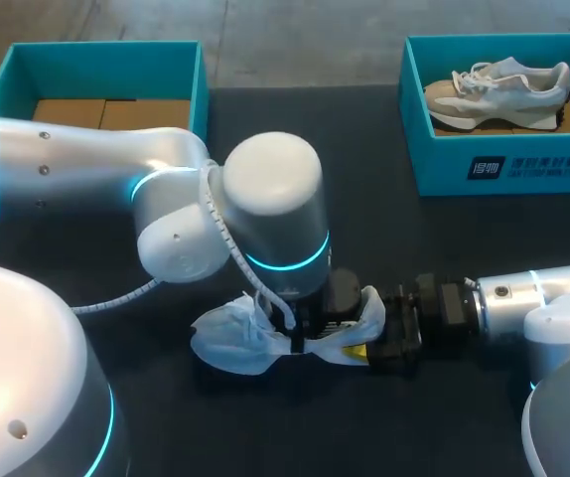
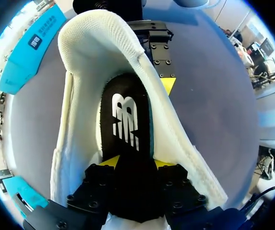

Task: Take the shoe out of the shoebox, open the shoe tongue, remove and reinsert the insole, then place the shoe into the shoebox

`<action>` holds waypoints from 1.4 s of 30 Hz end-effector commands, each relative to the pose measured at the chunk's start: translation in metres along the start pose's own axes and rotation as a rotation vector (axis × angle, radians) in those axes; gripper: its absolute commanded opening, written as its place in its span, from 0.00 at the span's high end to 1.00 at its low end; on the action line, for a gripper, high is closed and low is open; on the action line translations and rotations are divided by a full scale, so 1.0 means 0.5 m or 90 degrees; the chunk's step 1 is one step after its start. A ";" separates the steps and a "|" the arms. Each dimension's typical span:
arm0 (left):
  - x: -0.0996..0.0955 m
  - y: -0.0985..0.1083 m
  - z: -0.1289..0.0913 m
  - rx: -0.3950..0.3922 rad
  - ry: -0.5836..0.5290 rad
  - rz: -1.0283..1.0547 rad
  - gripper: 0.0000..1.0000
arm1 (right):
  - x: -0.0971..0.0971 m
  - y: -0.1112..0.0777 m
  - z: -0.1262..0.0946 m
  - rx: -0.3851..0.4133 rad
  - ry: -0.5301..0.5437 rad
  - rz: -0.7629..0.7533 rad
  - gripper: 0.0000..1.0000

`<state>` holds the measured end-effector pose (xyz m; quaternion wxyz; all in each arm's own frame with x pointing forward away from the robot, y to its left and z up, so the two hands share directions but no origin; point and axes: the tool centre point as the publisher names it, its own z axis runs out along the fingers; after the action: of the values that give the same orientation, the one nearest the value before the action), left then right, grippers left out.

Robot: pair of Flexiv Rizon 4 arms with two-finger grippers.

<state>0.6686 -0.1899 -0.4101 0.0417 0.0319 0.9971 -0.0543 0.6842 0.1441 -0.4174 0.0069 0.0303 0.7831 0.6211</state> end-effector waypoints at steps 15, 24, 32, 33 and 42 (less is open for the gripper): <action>-0.056 0.005 0.020 -0.006 -0.040 -0.012 0.66 | 0.000 0.006 0.002 0.001 -0.002 0.000 1.00; -0.065 0.002 0.025 -0.015 -0.047 -0.008 0.68 | 0.000 0.006 0.002 0.001 -0.002 0.000 1.00; -0.067 -0.001 0.023 -0.004 -0.041 -0.013 1.00 | 0.000 0.006 0.002 0.001 -0.002 0.000 1.00; -0.068 0.000 0.019 0.001 -0.038 -0.015 1.00 | 0.000 0.006 0.002 0.001 -0.002 0.000 1.00; -0.067 0.012 -0.030 0.058 0.046 -0.010 1.00 | 0.000 0.006 0.002 0.001 -0.002 0.000 1.00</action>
<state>0.6928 -0.1950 -0.4013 0.0271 0.0216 0.9963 -0.0789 0.6878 0.1425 -0.4160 0.0070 0.0308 0.7825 0.6218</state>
